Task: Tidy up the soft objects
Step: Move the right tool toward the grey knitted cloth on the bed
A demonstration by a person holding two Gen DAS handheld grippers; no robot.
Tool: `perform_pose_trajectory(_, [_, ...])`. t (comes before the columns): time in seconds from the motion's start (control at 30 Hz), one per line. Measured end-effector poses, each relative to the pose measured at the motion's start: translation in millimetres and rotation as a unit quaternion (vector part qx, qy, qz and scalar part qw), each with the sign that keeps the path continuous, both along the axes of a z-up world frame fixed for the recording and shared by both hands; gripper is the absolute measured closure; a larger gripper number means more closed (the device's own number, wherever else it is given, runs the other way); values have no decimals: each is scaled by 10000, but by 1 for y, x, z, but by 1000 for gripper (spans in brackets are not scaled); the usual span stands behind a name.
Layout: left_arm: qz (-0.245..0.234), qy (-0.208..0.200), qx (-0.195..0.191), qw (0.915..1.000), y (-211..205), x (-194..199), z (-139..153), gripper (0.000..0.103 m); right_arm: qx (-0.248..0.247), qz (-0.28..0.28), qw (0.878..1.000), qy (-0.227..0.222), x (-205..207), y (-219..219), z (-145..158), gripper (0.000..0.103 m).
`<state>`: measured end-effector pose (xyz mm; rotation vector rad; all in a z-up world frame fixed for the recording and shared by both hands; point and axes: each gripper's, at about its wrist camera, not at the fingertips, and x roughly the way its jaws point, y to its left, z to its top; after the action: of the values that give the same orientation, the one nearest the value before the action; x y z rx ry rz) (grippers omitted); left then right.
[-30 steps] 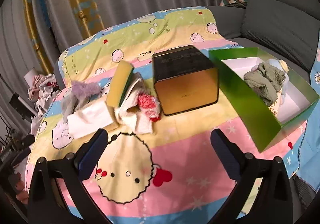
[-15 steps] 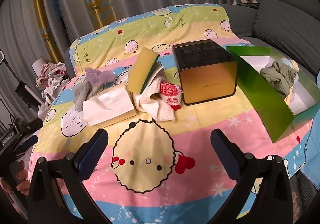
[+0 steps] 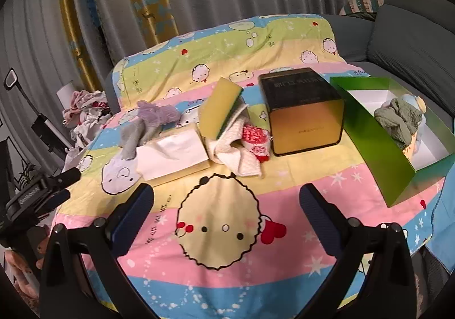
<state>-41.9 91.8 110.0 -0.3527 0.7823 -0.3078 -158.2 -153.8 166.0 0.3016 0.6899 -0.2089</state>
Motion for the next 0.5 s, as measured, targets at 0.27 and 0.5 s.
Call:
perform_pose_trajectory(0.27, [33, -10, -47, 10000, 3, 0, 2, 9, -39, 77, 10000, -50, -1, 10, 7, 3])
perform_pose_trajectory(0.5, [-54, -27, -119, 9999, 4, 0, 2, 9, -34, 121, 9999, 9, -1, 13, 8, 15])
